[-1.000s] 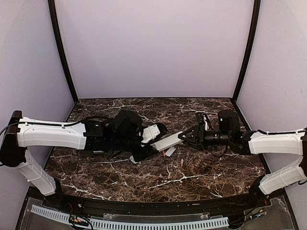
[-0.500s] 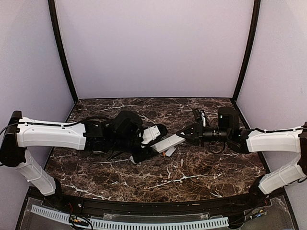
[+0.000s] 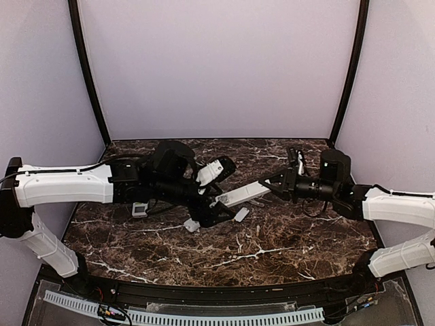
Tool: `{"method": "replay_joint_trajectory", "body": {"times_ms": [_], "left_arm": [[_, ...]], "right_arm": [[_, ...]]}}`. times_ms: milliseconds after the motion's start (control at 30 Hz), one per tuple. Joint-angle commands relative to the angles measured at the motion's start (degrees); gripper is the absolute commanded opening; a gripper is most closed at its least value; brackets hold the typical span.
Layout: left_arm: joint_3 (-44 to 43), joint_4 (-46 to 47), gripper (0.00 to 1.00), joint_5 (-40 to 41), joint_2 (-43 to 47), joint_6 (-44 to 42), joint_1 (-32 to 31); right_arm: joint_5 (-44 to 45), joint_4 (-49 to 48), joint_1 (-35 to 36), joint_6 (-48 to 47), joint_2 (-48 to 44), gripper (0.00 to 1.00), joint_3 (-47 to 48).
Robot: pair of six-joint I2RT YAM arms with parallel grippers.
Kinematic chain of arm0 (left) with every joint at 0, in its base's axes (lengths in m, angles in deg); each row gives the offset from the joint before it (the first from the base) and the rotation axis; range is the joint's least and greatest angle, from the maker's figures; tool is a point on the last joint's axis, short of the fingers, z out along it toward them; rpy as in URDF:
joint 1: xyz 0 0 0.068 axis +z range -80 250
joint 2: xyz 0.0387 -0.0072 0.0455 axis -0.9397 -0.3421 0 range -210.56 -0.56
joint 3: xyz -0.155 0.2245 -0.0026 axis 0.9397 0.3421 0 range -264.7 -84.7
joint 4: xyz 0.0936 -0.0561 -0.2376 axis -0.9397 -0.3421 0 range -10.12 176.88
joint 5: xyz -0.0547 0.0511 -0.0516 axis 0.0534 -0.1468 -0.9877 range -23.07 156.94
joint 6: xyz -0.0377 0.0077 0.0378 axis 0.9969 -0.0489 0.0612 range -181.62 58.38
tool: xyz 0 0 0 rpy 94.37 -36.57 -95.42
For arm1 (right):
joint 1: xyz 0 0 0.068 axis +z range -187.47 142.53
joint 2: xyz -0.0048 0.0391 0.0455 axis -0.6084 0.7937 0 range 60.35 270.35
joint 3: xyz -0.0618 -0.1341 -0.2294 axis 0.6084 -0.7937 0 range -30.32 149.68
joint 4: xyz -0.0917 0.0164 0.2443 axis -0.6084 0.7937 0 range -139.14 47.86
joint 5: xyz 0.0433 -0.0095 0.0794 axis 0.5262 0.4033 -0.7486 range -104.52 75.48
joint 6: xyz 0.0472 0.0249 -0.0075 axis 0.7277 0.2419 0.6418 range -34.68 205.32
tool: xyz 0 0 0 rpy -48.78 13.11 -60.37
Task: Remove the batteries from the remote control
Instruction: Pass from the left arm to the right, then pass from the right arm to the left
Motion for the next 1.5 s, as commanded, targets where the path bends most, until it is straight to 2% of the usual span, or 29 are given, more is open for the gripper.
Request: {"method": "replay_joint_trajectory", "body": {"times_ms": [0, 167, 433, 767, 933, 1167, 1467], "left_arm": [[-1.8, 1.5, 0.90, -14.9, 4.6, 9.1, 6.2], [-1.4, 5.4, 0.91, -25.8, 5.7, 17.7, 11.8], [0.8, 13.7, 0.91, -34.9, 4.9, 28.1, 20.1], [1.1, 16.2, 0.91, -37.9, 4.1, 29.0, 22.1], [2.4, 20.0, 0.91, -40.1, 4.2, 30.8, 24.0], [2.4, 20.7, 0.91, -41.8, 4.2, 30.9, 24.2], [2.7, 22.7, 0.89, -43.7, 3.0, 34.0, 24.2]], "right_arm": [[6.6, -0.5, 0.0, -2.3, -3.0, 0.00, 0.2], [9.6, -0.1, -0.1, -3.8, -5.5, 0.00, 1.7], [11.9, 3.6, -0.1, -7.0, -8.2, 0.00, 6.0], [11.5, -3.4, -0.1, -7.4, -3.7, 0.00, 8.7], [8.3, -8.7, -0.3, -7.8, 0.0, 0.00, 11.1], [3.6, -16.6, -0.1, -6.0, 4.0, 0.00, 12.6], [1.6, -17.4, 1.3, -5.9, 2.6, 0.00, 12.1]]}}
